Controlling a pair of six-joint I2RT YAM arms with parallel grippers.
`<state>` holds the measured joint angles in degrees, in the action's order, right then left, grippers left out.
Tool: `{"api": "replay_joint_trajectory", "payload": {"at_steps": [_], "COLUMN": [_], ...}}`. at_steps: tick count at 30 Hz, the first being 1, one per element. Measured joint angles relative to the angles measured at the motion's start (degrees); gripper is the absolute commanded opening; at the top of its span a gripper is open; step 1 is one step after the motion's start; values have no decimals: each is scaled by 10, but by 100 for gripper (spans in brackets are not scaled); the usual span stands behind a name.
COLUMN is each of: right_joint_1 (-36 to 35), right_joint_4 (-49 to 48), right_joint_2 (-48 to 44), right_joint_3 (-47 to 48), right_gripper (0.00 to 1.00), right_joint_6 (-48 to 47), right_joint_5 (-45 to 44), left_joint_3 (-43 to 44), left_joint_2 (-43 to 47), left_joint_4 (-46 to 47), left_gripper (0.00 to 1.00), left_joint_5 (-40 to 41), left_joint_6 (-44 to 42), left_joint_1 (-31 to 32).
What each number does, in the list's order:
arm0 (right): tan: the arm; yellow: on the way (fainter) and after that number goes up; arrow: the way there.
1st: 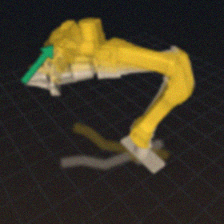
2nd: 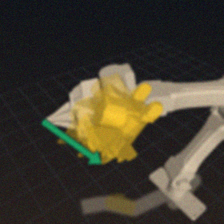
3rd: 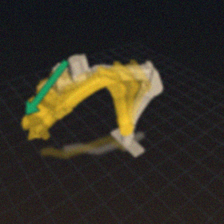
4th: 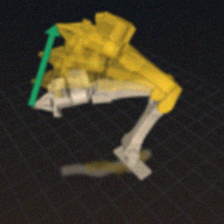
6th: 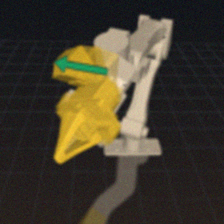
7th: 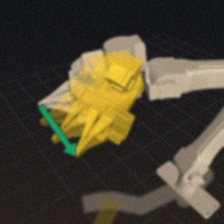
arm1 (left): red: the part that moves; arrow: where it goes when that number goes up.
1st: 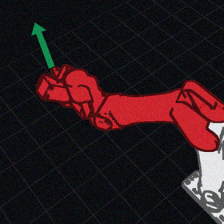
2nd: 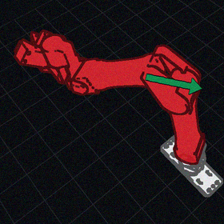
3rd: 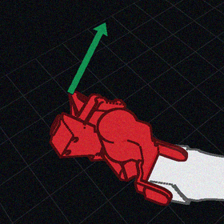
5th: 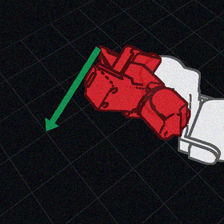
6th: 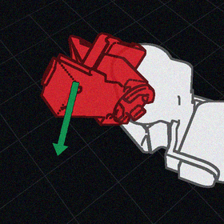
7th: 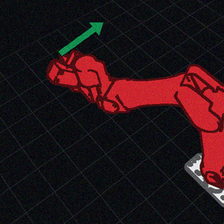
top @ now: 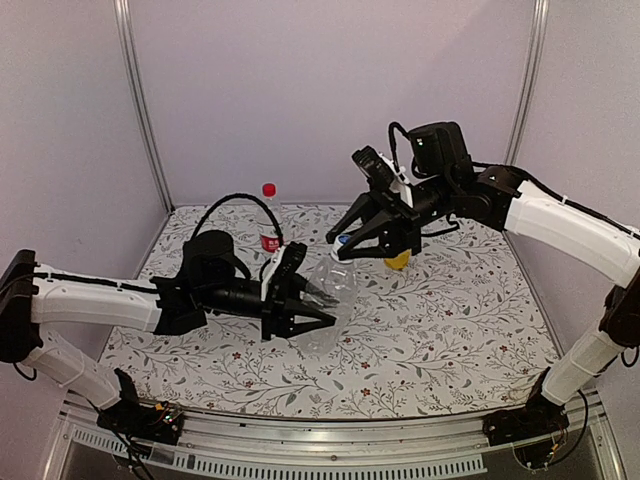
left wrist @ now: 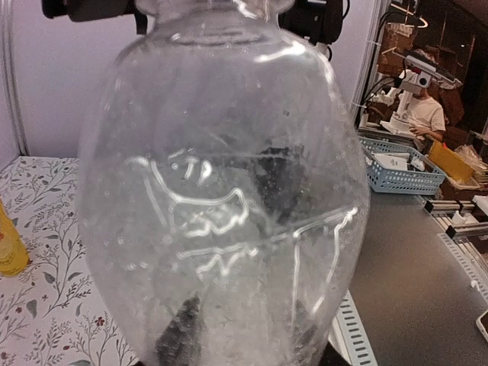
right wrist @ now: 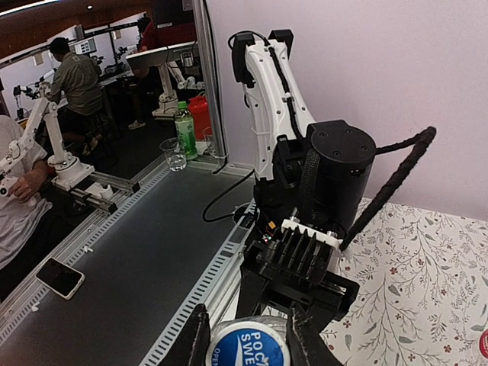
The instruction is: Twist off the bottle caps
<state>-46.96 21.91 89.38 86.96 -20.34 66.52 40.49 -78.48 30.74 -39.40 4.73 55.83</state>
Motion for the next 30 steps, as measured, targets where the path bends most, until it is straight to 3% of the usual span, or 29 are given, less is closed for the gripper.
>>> {"api": "replay_joint_trajectory", "payload": {"at_steps": [10,14,30], "right_joint_1": [3,3,6], "right_joint_4": [17,17,2], "right_joint_2": [0,-1,-7], "right_joint_3": [1,1,-4], "right_gripper": [24,37,71], "right_joint_6": [-15,-10,38], "right_joint_5": [14,1,-68], "left_joint_3": [12,12,4], "left_joint_2": [-21,-21,-16], "left_joint_4": [10,12,12], "left_gripper": [34,34,33], "left_joint_5": [-38,-34,28], "left_joint_6": [10,13,8], "left_joint_1": [-5,-5,-8]}}
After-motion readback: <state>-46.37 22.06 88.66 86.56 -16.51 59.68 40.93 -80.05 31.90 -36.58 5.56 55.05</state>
